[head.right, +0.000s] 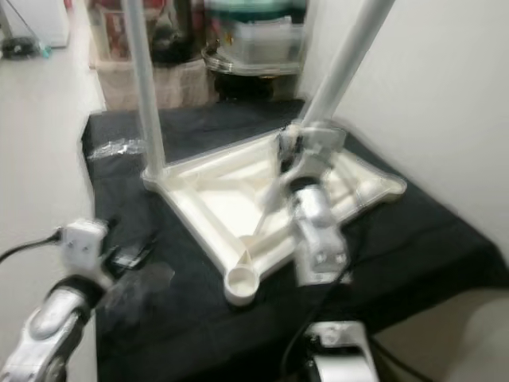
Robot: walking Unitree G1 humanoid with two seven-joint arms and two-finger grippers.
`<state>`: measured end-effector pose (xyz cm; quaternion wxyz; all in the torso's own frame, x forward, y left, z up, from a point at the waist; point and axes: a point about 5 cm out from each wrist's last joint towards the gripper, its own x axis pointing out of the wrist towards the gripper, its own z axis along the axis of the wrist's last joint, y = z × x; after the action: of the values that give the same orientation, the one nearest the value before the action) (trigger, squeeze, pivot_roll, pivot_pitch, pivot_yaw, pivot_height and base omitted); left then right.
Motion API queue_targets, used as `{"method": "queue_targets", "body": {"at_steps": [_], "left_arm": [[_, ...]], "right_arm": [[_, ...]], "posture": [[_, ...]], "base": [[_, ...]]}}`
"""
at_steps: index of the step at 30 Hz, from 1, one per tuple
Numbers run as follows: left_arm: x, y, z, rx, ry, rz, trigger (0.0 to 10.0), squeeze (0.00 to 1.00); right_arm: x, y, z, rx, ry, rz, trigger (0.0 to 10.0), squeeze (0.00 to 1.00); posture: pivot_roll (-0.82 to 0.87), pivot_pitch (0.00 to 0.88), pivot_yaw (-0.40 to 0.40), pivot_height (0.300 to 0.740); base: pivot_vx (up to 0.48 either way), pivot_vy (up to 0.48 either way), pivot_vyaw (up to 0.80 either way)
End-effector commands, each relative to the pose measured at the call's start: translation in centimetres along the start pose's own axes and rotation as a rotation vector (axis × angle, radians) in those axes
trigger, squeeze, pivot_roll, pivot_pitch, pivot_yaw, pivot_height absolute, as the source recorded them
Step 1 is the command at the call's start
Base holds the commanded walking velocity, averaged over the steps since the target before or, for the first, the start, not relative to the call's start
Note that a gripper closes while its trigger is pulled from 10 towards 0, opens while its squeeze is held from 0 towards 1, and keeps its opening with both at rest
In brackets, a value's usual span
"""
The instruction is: Building children table
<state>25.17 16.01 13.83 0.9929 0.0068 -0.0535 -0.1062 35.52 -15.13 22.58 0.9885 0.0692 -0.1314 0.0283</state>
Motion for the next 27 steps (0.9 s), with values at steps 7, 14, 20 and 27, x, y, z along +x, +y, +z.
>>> {"method": "queue_targets", "body": {"at_steps": [7,14,20,27], "left_arm": [[0.15,-0.21,-0.25,0.021,0.018,0.013,10.0,0.0],[0.3,0.34,-0.6,0.04,0.042,0.045,10.0,0.0],[0.28,0.19,-0.68,0.025,0.039,0.061,10.0,0.0],[0.24,0.35,-0.9,0.037,0.052,0.072,10.0,0.0]], "right_arm": [[-0.14,-0.7,0.1,0.007,0.001,-0.026,10.0,0.0],[-0.14,-0.6,0.15,-0.005,0.003,-0.017,10.0,0.0],[-0.19,-0.51,0.1,-0.028,0.007,-0.008,10.0,0.0],[-0.23,-0.77,-0.05,-0.018,0.017,-0.018,10.0,0.0]], "posture": [[0.06,0.0,-0.067,0.74],[0.06,0.0,-0.069,0.74],[0.06,0.0,-0.069,0.74],[0.05,0.0,-0.07,0.74]], "base": [[-0.174,0.0,0.0],[0.0,0.0,0.0],[0.0,-0.234,0.6],[0.0,0.0,0.0]]}}
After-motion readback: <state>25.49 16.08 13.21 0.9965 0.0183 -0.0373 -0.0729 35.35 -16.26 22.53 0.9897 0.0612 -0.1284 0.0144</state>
